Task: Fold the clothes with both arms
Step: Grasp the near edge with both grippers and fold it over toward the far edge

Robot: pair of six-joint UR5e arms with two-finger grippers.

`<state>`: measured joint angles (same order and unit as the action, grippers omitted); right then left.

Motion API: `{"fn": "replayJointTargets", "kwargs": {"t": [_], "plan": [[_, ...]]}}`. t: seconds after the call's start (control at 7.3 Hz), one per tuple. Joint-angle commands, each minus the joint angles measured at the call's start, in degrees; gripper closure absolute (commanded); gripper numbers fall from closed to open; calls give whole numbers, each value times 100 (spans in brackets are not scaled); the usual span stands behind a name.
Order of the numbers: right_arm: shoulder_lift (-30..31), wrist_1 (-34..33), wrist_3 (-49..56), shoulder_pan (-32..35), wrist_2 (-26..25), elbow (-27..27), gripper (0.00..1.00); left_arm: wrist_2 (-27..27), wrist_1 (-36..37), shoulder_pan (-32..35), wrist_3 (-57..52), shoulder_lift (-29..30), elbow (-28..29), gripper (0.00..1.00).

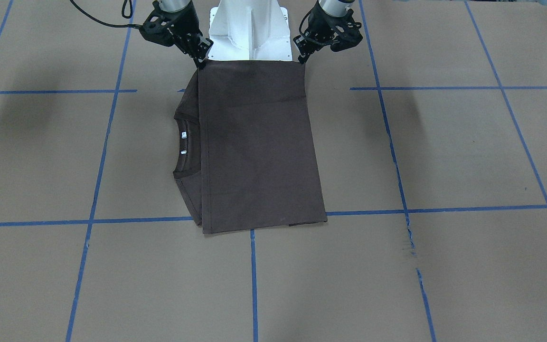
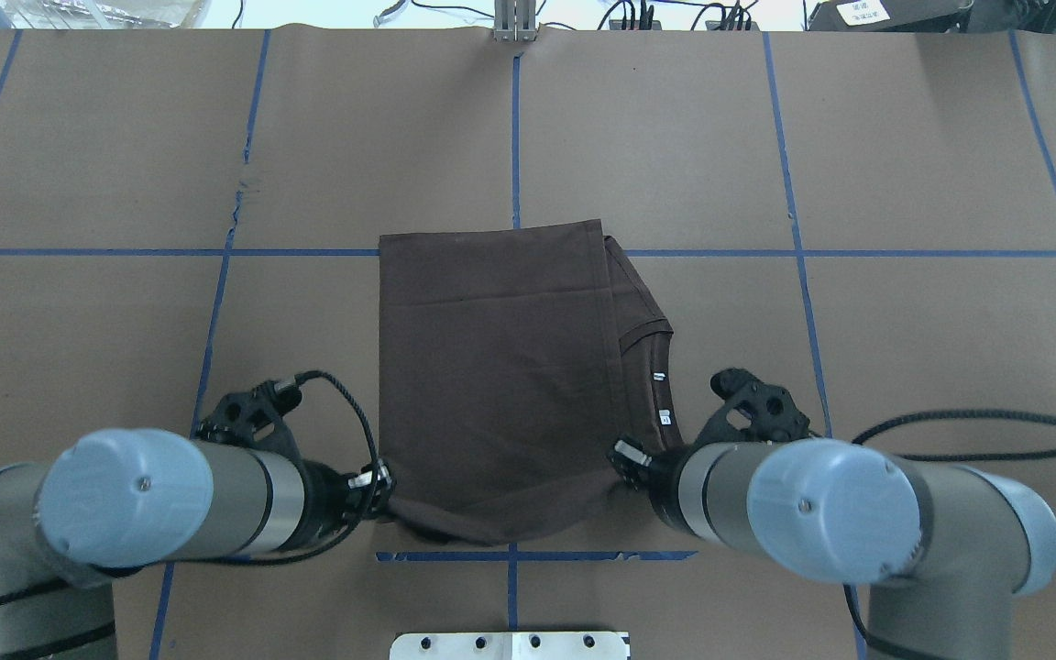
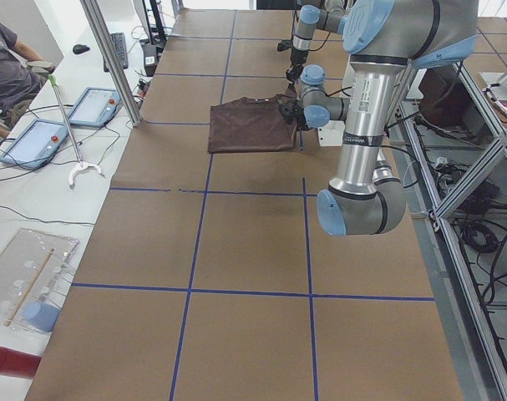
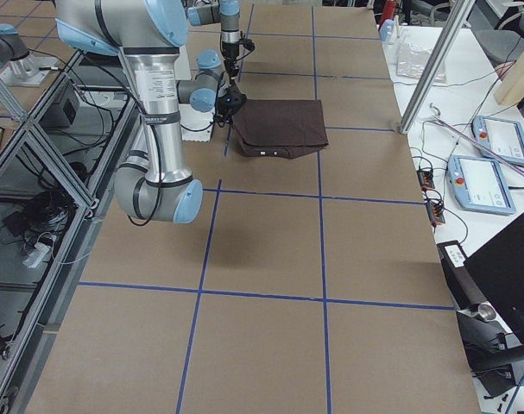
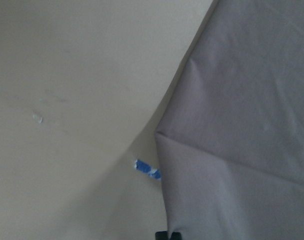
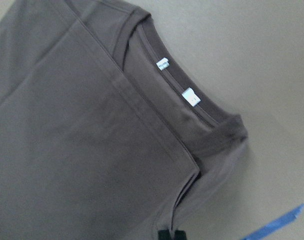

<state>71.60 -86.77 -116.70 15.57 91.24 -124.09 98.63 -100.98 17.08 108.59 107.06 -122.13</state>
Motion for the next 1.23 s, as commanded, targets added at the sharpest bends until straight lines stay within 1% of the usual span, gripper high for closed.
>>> {"fn": "replayJointTargets", "kwargs": {"t": [0.0,0.14,0.27,0.41,0.55,0.68,0.82,0.96,1.1], "plan": [[-803,89,209,980,561,1031,100,-115,79,846,-810,621,635,100],[-980,133,462,1262,632,1262,100,-221,61,1110,-1282,701,846,100],[-1277,160,508,1526,867,1734,100,-222,-44,1330,-1540,833,1223,100],[-1515,160,604,1763,1026,2078,100,-222,-245,1472,-1603,912,1479,100],[-1665,169,692,1870,1150,2343,100,-222,-377,1560,-1604,991,1673,100],[-1850,169,728,1888,1151,2624,100,-265,-405,1596,-1604,1088,1866,100],[-2139,186,806,1906,1151,3088,100,-440,-649,1596,-1604,1263,2303,100],[-2176,752,1059,2019,1151,3553,88,-615,-1165,1648,-1595,1439,2890,100],[-2446,1811,1175,2203,1221,4741,59,-826,-2101,1884,-1638,1875,4202,91]]}}
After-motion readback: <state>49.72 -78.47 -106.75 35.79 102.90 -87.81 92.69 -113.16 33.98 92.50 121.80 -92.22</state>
